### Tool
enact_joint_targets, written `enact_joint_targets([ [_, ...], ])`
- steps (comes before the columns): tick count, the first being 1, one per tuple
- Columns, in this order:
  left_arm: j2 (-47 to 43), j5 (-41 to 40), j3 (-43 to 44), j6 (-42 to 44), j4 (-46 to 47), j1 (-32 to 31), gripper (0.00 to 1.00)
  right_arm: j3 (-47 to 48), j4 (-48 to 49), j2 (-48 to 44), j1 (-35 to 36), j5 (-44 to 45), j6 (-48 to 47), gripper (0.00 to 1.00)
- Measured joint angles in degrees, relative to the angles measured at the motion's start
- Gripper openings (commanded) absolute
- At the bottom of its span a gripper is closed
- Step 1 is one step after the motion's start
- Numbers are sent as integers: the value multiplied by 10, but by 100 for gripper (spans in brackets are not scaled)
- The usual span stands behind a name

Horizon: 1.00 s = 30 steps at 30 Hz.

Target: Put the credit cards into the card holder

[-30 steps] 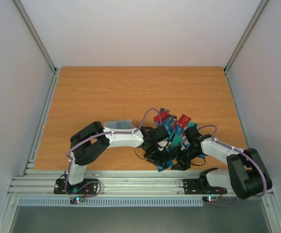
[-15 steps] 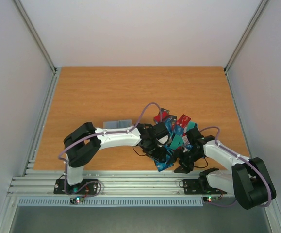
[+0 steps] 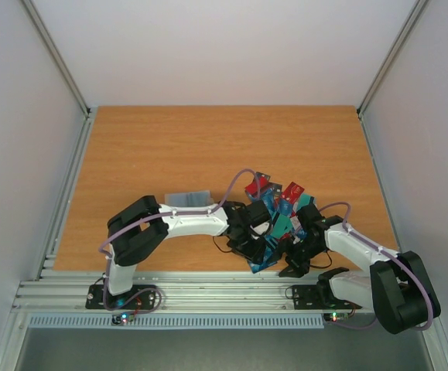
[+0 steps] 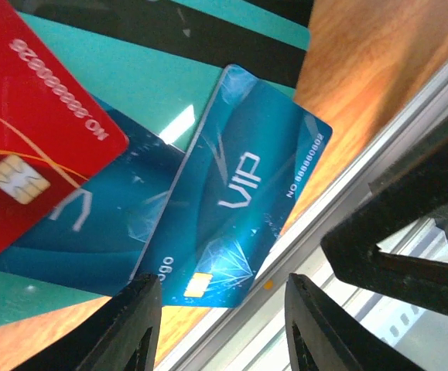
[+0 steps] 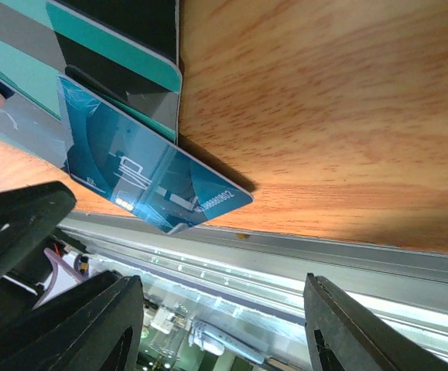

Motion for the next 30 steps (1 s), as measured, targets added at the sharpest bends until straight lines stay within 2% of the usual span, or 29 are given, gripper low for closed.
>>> enact_joint_targets([
  [11, 0, 36, -13, -7, 22, -14, 46, -3, 19, 0, 0, -1, 14, 58],
  [22, -14, -60, -15, 12, -5, -14, 51, -7, 26, -2, 7, 0, 28, 58],
  [30, -7, -54, -15, 31, 0, -14, 52, -6, 26, -2, 14, 3, 33, 58],
])
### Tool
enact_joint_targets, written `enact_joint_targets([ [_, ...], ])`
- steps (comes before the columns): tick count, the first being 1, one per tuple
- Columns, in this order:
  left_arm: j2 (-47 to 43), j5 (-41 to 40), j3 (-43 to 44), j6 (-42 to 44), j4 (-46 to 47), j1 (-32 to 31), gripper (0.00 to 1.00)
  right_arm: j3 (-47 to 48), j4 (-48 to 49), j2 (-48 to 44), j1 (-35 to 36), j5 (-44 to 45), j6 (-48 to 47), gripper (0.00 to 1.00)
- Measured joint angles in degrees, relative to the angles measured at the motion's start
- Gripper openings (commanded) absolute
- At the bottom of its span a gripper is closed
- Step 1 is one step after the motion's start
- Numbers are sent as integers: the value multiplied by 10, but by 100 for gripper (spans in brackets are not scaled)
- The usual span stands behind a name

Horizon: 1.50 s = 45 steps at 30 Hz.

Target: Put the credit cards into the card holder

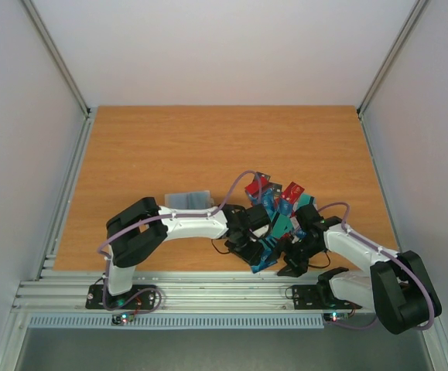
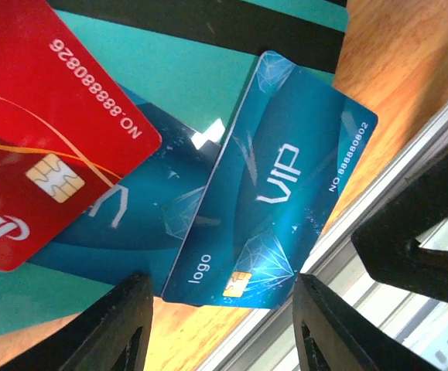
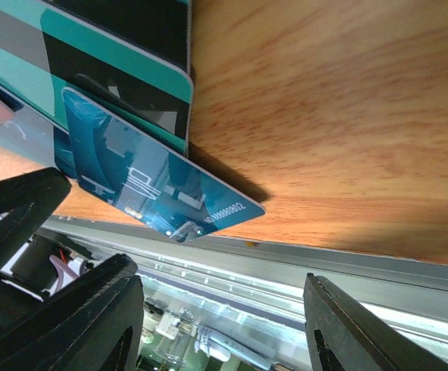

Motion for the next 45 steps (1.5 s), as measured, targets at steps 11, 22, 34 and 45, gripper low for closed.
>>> enact_joint_targets([
  [11, 0, 54, -13, -10, 32, -4, 51, 5, 22, 24, 4, 2, 4, 58],
  [22, 5, 107, -23, -31, 71, -9, 51, 1, 51, 38, 9, -3, 18, 57],
  [34, -18, 79, -29, -33, 74, -9, 51, -6, 59, 30, 9, -9, 23, 57],
  [45, -33, 23, -30, -11, 58, -9, 50, -30, 101, -9, 57, 14, 74, 57],
])
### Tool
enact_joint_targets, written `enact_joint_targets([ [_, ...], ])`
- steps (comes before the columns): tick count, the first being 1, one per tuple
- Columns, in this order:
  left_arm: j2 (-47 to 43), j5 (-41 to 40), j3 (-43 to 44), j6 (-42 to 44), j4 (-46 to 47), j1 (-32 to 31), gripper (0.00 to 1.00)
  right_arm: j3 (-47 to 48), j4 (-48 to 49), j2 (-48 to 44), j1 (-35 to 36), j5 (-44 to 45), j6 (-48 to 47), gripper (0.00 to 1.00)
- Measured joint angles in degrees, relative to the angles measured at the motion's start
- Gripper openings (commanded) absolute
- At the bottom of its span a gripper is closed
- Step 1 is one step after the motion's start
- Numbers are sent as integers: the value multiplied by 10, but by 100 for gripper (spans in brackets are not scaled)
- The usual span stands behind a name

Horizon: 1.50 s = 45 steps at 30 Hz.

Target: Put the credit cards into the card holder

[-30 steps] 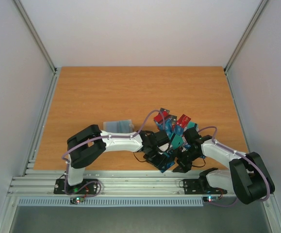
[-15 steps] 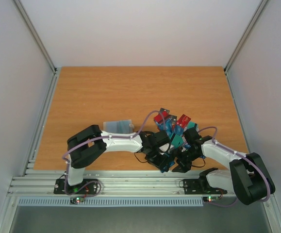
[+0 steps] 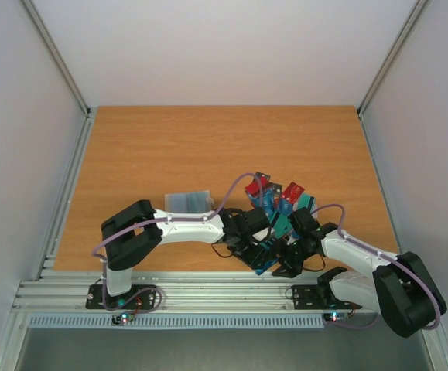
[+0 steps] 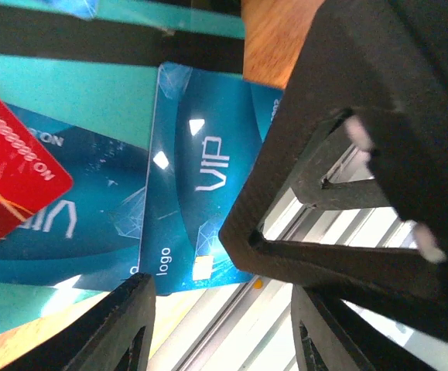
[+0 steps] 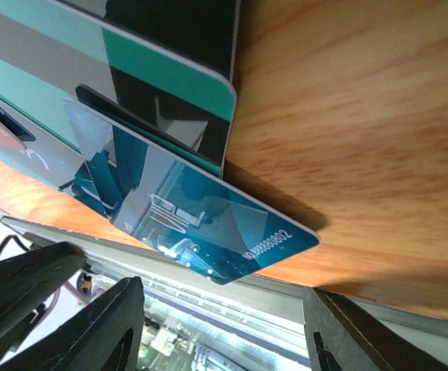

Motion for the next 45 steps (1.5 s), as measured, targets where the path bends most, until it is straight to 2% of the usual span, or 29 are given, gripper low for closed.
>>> enact_joint_targets([
  [12, 17, 69, -37, -11, 64, -2, 50, -29, 46, -37, 29, 16, 55, 54],
  [16, 17, 82, -44, -22, 83, -2, 50, -31, 50, -38, 31, 17, 60, 46],
  [23, 19, 91, -45, -33, 89, -2, 50, -31, 42, -39, 35, 20, 44, 26],
  [45, 18, 87, -43, -51, 94, -2, 50, -13, 4, -57, 35, 47, 10, 9],
])
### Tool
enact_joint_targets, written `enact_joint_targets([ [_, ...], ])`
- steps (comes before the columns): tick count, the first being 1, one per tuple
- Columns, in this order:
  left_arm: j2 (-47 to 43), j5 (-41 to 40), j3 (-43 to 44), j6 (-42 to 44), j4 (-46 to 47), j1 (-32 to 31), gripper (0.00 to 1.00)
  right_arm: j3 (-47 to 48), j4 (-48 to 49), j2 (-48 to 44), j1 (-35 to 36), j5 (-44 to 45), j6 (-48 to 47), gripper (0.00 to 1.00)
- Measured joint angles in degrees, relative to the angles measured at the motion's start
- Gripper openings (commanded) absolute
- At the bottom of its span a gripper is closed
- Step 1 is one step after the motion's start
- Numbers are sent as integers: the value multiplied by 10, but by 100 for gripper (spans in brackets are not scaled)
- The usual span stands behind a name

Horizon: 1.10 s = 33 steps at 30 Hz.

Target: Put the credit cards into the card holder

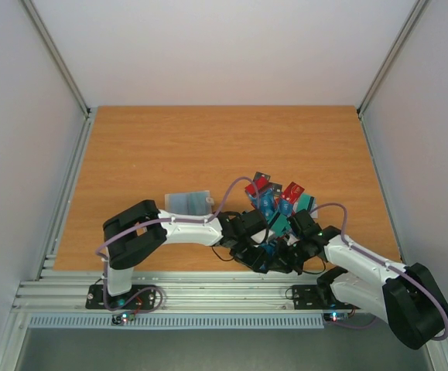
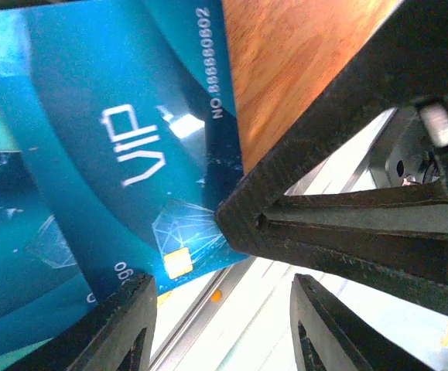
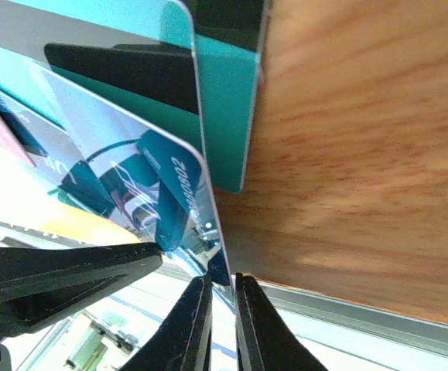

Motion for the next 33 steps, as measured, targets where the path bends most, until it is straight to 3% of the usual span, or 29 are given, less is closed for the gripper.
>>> enact_joint_targets([
  [10, -7, -8, 0, -3, -2, 0, 50, 20, 1, -1, 0, 3, -13, 1],
  [21, -29, -8, 0, -13, -6, 15, 50, 57, 1, 12, 0, -4, -41, 1],
  [33, -129, -20, 0, -29, -37, 57, 51, 111, -4, 28, 0, 1, -89, 1],
])
